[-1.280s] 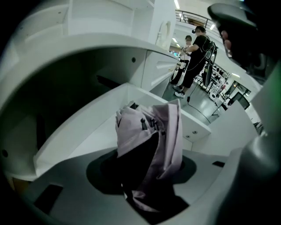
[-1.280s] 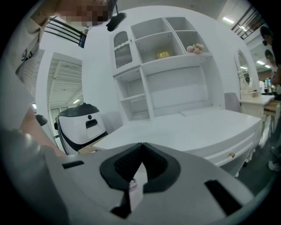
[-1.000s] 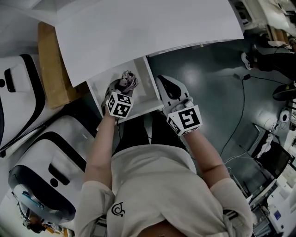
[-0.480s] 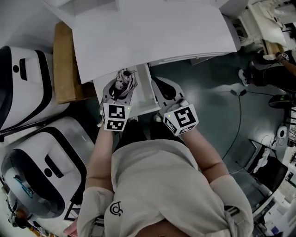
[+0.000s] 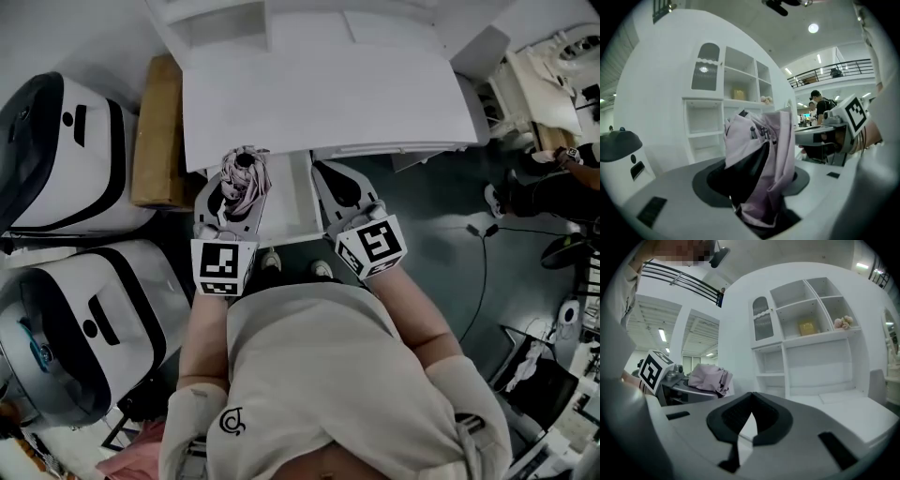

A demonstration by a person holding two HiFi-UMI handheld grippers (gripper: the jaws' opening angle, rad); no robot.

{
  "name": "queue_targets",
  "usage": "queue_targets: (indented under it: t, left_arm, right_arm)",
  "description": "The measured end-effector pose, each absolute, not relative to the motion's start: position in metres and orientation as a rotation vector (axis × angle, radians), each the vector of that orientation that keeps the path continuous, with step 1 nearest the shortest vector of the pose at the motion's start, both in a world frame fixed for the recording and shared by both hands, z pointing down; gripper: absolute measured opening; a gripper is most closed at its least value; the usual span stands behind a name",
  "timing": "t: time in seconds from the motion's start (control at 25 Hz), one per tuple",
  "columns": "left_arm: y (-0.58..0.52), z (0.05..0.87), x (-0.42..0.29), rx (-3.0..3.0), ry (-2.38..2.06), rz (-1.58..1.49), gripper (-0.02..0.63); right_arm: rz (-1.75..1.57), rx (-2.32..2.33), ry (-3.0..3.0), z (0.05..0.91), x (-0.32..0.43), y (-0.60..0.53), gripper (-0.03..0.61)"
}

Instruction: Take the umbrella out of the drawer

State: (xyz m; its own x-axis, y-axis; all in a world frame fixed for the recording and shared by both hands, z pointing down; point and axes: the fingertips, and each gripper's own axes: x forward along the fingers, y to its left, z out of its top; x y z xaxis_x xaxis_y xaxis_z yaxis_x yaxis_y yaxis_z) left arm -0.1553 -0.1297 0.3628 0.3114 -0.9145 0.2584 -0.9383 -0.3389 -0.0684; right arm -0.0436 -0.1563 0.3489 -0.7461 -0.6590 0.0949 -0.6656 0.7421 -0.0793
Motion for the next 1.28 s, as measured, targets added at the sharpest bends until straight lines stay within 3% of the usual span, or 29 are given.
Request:
queue_targets:
  t: [0.56,1.28]
  left_arm:
    - [-0.101,0.288,-0.189,2.448,-1.943,0.045,0.242]
    - [-0.100,0.289,-0.184,2.445,-1.906,0.023,0.242]
  right_arm:
    - [0.052,1.060,-2.931,0.318,-0.049,-0.146,0.005]
    - [0.051,1.079,-2.912,0.324,-0.041,-0.136,0.003]
